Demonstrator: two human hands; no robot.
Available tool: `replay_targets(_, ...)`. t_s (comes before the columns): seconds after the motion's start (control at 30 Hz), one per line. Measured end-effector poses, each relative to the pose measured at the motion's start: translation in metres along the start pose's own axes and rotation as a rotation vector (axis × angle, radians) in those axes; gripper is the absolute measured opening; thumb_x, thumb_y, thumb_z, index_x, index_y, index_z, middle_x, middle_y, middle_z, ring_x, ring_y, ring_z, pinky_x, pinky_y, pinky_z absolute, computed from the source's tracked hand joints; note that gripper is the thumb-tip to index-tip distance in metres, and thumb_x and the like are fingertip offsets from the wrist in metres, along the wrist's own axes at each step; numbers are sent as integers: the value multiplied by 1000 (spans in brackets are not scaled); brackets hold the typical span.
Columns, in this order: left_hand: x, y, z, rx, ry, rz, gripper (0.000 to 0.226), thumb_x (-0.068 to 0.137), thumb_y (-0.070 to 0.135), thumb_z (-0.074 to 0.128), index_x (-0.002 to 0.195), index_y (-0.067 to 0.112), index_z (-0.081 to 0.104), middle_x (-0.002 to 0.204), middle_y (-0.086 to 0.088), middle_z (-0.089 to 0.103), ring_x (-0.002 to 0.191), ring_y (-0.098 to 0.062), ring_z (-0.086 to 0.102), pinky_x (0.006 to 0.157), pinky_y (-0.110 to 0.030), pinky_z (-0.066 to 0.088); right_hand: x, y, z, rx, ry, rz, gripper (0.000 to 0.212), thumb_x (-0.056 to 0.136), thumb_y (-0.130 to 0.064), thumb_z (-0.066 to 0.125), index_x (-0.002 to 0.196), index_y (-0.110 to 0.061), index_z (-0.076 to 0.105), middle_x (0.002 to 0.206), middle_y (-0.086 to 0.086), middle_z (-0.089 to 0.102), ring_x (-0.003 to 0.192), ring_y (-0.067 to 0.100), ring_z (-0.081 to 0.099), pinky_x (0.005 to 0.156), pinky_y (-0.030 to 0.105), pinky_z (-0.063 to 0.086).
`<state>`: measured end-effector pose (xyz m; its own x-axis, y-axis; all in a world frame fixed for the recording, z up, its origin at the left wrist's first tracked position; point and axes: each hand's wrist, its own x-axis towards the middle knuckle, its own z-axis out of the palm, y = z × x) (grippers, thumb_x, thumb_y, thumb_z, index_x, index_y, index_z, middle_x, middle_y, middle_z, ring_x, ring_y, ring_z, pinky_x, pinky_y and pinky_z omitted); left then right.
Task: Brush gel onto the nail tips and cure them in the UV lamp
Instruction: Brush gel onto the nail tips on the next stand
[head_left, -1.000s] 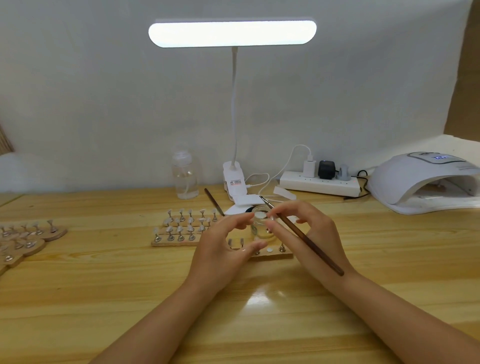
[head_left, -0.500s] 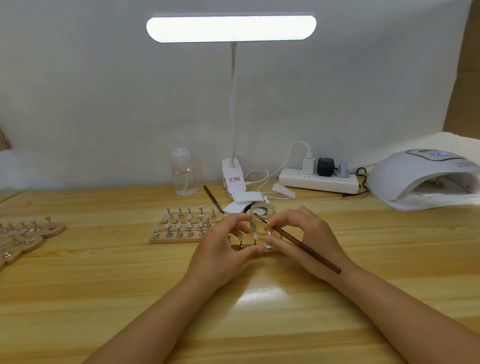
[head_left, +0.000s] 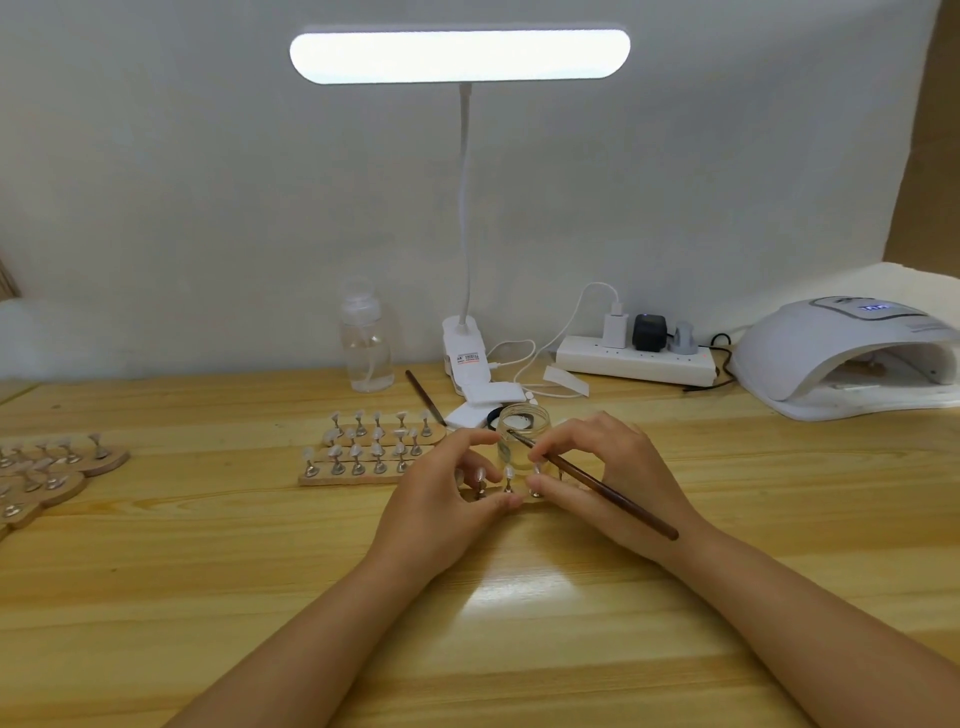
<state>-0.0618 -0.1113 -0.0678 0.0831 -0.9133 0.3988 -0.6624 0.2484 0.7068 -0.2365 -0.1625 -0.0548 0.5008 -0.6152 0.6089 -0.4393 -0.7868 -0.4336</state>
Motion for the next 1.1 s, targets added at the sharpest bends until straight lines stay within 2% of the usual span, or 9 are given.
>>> replay_targets(0.1,0,1,0,-4,-4,-14,52,68,29,78,109,41,48,86,16,62,84,1,55,76,-14,44,0,3,-5,0,120,-20,13,76,-29,73,87,-27,66,85,-22,59,85,-3,54,83,29,39)
replay_targets(0.23,0,2,0,-24,-3,-26,51,68,28,78,103,46,47,88,17,60,80,-2,55,75,-19,47,2,8,-15,19,232,-61,14,84,-32,58,85,-20,65,79,-13,63,77,4,60,75,36,50)
replay_targets(0.33,0,3,-1,-35,-7,-26,50,68,27,78,103,45,47,89,16,59,78,-4,55,74,-21,46,0,9,-19,82,188,3,18,90,-47,48,89,-32,57,79,-15,66,68,1,62,68,30,53)
replay_targets(0.43,-1,3,-1,-36,-6,-29,51,68,27,78,103,47,46,89,16,59,79,-4,56,75,-24,48,0,9,-18,75,102,49,18,85,-54,34,93,-42,46,75,-16,66,62,1,62,60,24,52)
replay_targets(0.5,-1,4,-1,-31,-6,-28,52,68,27,78,104,47,45,90,16,59,81,-5,56,77,-25,49,0,9,-16,50,68,10,19,86,-51,36,92,-39,50,74,-13,66,62,4,62,59,24,51)
replay_targets(0.57,-1,4,-1,-23,-5,-25,52,69,27,77,105,46,45,91,17,58,81,-4,56,77,-24,49,-1,11,-15,6,20,-34,17,83,-46,50,85,-30,57,72,-16,61,65,3,60,59,20,50)
replay_targets(0.67,-1,5,-2,-18,-8,-22,52,69,27,77,104,48,44,91,16,58,80,-4,56,74,-22,49,-4,15,-12,-21,-18,-38,17,74,-35,71,82,-31,56,69,-24,53,71,0,57,63,9,43)
replay_targets(0.9,-1,5,-3,-18,-21,-20,51,69,27,77,102,49,44,91,16,59,77,-1,53,72,-18,45,-4,16,-10,6,-24,-41,29,77,-29,69,80,-43,45,73,-18,58,79,2,58,71,15,46)
replay_targets(1.1,-1,6,-3,-16,-36,-25,51,70,26,76,105,46,45,91,15,59,78,-2,53,74,-22,46,-3,18,-6,102,-10,18,29,76,-21,72,78,-39,49,75,-12,63,76,-1,59,70,9,43)
